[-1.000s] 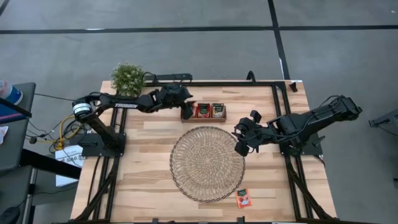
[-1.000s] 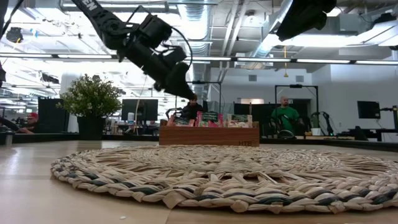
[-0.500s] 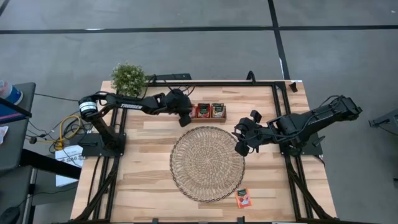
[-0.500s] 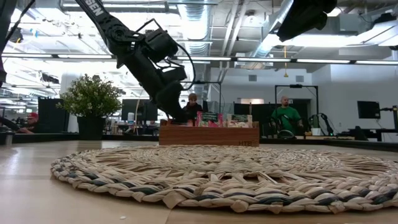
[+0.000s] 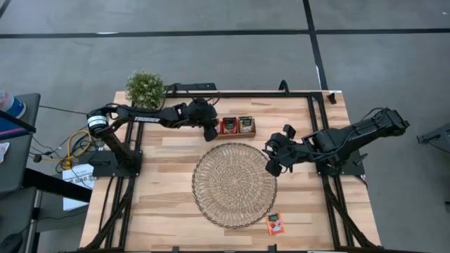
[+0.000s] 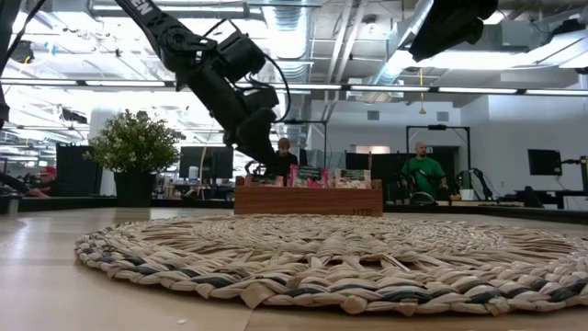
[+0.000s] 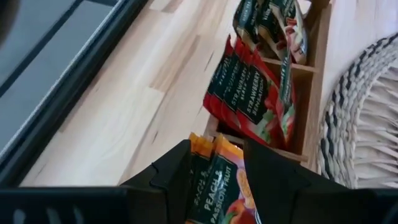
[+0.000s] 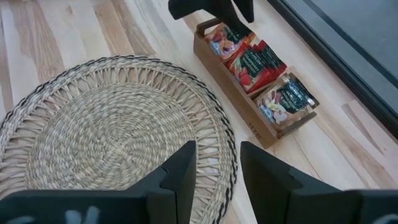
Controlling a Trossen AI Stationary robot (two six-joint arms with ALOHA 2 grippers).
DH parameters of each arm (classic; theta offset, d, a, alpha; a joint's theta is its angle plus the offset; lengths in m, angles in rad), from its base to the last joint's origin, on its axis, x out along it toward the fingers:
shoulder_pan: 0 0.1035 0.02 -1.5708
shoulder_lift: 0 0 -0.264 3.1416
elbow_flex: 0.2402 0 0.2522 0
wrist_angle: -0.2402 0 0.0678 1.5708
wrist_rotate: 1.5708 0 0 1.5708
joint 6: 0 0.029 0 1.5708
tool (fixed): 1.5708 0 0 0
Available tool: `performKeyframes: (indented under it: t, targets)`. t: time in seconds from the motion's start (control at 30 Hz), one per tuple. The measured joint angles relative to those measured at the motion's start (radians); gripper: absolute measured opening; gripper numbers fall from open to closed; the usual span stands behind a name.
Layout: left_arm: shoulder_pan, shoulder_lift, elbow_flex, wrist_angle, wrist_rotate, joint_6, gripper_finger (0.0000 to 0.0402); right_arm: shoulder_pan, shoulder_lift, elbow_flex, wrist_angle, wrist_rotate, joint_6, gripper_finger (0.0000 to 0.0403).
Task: Pick & Place Tea
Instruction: Put the orange tea bag into the left section of the wooden organizer
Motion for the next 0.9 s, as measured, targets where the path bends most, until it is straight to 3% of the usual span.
performKeyframes:
  t: [0.13, 0.3, 0.43, 0.6, 0.77, 0.9]
  targets:
    - [0.0, -0.003, 0.033, -0.043, -0.03, 0.003, 0.0142, 0.007, 0.0, 0.0, 0.0, 0.002, 0.0, 0.0118]
    - [-0.014, -0.065, 0.147, -0.237, -0.085, -0.015, 0.0142, 0.008, 0.0, 0.0, -0.001, -0.001, -0.023, 0.0118]
    - [-0.063, -0.152, 0.247, -0.429, 0.0, -0.102, 0.0142, 0.009, 0.0, 0.0, -0.008, -0.029, -0.068, 0.0118]
    - [-0.155, -0.256, 0.26, -0.629, 0.102, -0.323, 0.0142, 0.024, 0.0, 0.0, -0.064, -0.201, -0.101, 0.0118]
    - [-0.324, -0.326, 0.191, -0.687, -0.021, -0.57, 0.0142, 0.091, 0.0, 0.0, -0.107, -0.373, -0.106, 0.0118]
    - [-0.484, -0.345, 0.077, -0.58, -0.164, -0.801, 0.0142, 0.188, 0.0, 0.0, -0.105, -0.391, -0.129, 0.0118]
